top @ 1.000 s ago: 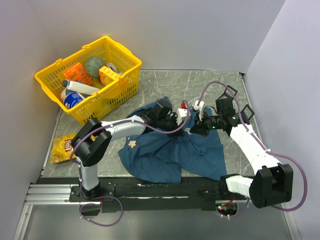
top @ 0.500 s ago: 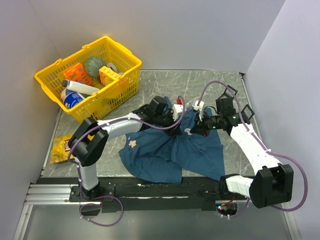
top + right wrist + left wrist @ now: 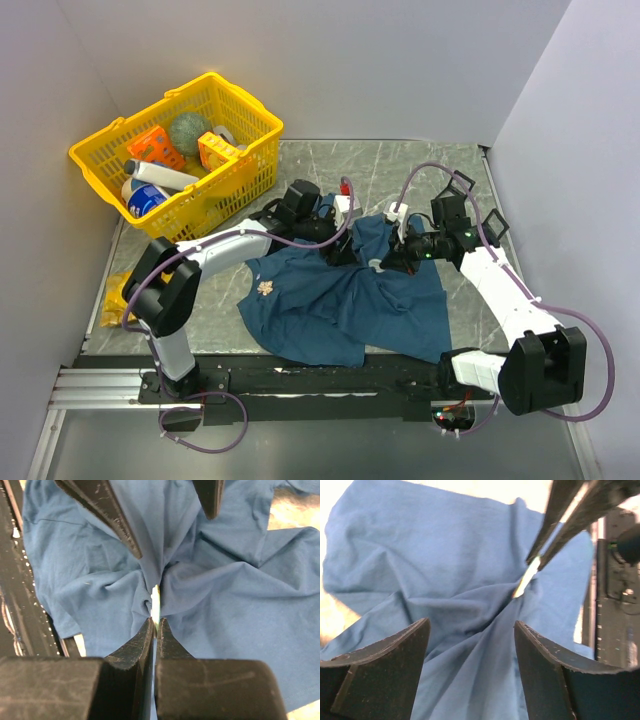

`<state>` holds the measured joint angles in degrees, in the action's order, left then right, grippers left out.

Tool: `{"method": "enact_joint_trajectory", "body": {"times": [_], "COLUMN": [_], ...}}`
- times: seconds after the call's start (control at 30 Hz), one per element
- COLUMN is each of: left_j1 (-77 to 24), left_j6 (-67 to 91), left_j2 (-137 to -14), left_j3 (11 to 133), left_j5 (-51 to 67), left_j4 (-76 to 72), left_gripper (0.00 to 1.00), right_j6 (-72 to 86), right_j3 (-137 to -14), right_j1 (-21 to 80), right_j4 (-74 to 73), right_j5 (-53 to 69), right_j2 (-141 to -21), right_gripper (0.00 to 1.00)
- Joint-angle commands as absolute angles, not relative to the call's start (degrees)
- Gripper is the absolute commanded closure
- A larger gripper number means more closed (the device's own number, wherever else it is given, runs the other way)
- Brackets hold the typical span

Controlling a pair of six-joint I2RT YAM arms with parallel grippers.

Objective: Remove the brooch from the garment
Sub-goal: Remove the brooch from the clothes.

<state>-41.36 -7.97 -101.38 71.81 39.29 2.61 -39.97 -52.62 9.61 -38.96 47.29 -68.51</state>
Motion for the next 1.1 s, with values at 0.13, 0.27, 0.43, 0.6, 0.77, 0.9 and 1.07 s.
{"method": "enact_joint_trajectory", "body": {"times": [0.13,0.27,0.43,0.6,0.77,0.9,1.07], "left_j1": [-41.66,-41.66,-41.66,-41.75,-41.75,-41.75,-41.84], "left_j6": [-5.19,-5.36,-4.75,-5.01,-4.66,-4.48,-4.83], "left_j2": [-100.28,-100.28,-100.72,-99.93,-100.11,-100.46,-99.76], "left_j3": [71.9,71.45,71.46,71.02,70.66,70.75,70.4], "left_j5": [46.58,45.79,46.76,46.84,47.99,49.65,49.57], "left_j4": [0.35,-0.71,-0.97,-1.49,-1.93,-1.85,-1.41], "left_gripper": [0.25,0.25,0.25,0.25,0.24,0.24,0.24], "right_j6": [-39.55,-39.9,-42.8,-41.93,-41.66,-41.92,-42.27], "right_j3": [-55.11,-55.81,-59.94,-60.64,-59.94,-59.59,-58.62], "right_j1": [9.05,9.05,8.97,9.05,8.88,8.09,5.19], "right_j4": [-40.17,-40.78,-48.42,-48.25,-47.81,-47.72,-47.37], "right_j5": [51.5,51.59,53.44,53.88,54.75,56.6,59.41], "right_j2": [-69.87,-70.49,-74.52,-75.06,-74.27,-73.83,-73.3], "right_gripper": [1.0,1.0,1.0,1.0,1.0,1.0,1.0]}}
